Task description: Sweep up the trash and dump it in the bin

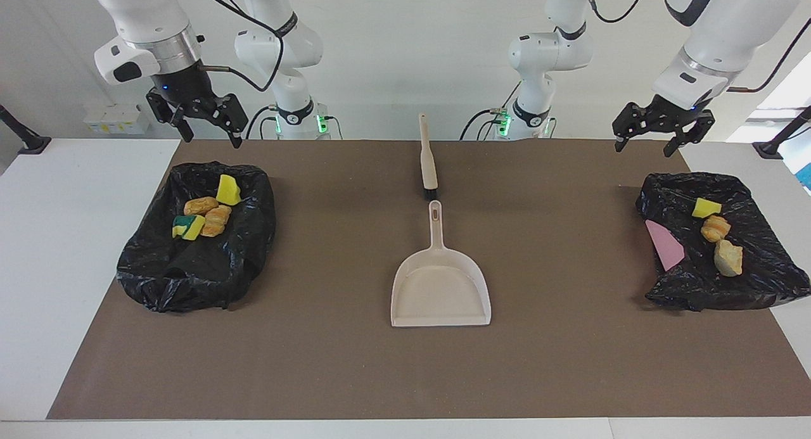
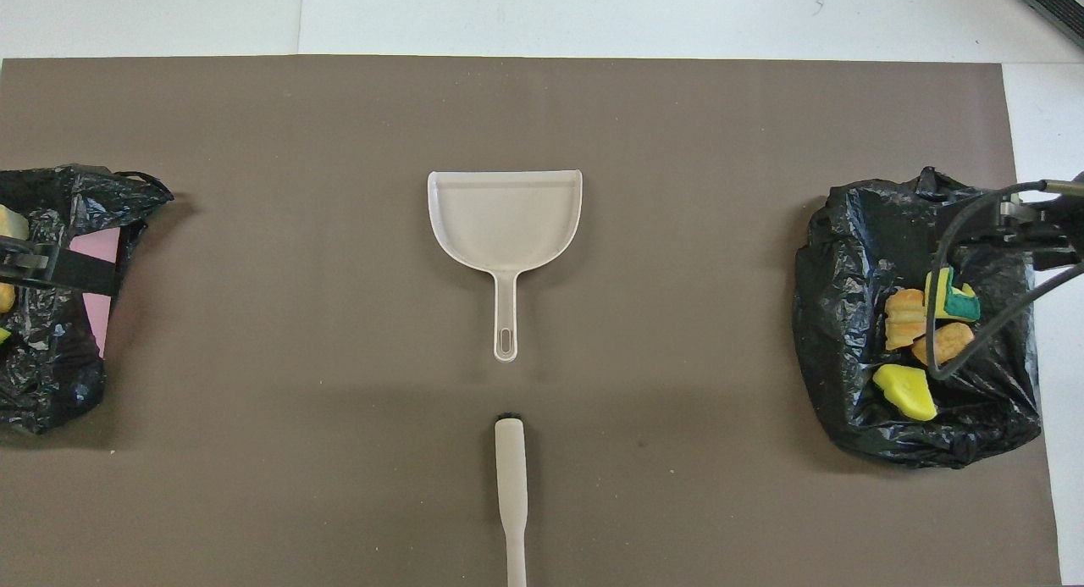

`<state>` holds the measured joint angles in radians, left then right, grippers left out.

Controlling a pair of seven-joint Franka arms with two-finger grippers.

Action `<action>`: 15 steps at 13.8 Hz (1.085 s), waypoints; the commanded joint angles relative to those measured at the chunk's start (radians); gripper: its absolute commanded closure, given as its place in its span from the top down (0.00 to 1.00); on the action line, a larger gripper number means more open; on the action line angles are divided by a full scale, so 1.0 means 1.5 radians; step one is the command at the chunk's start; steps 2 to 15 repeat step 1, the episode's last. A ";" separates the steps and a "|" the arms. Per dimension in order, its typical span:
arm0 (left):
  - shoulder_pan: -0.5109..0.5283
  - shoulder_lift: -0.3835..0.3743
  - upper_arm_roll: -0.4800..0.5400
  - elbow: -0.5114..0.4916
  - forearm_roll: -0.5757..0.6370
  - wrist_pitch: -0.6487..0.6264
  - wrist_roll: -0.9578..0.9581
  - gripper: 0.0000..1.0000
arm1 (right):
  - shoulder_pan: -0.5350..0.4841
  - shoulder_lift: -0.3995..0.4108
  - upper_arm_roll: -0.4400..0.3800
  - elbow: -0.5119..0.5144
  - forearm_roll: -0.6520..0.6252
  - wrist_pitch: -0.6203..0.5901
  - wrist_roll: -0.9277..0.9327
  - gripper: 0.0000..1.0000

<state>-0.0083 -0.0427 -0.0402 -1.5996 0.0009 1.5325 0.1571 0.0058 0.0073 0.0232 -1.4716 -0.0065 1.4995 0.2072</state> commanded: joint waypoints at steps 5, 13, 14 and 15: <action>0.010 0.004 -0.003 0.013 0.000 -0.009 0.011 1.00 | -0.006 -0.010 0.001 -0.016 0.007 0.011 -0.016 1.00; 0.010 0.004 -0.003 0.013 0.000 -0.009 0.011 1.00 | -0.006 -0.010 0.001 -0.016 0.007 0.011 -0.016 1.00; 0.010 0.004 -0.003 0.013 0.000 -0.009 0.011 1.00 | -0.006 -0.010 0.001 -0.016 0.007 0.011 -0.016 1.00; 0.010 0.004 -0.003 0.013 0.000 -0.009 0.011 1.00 | -0.006 -0.010 0.001 -0.016 0.007 0.011 -0.016 1.00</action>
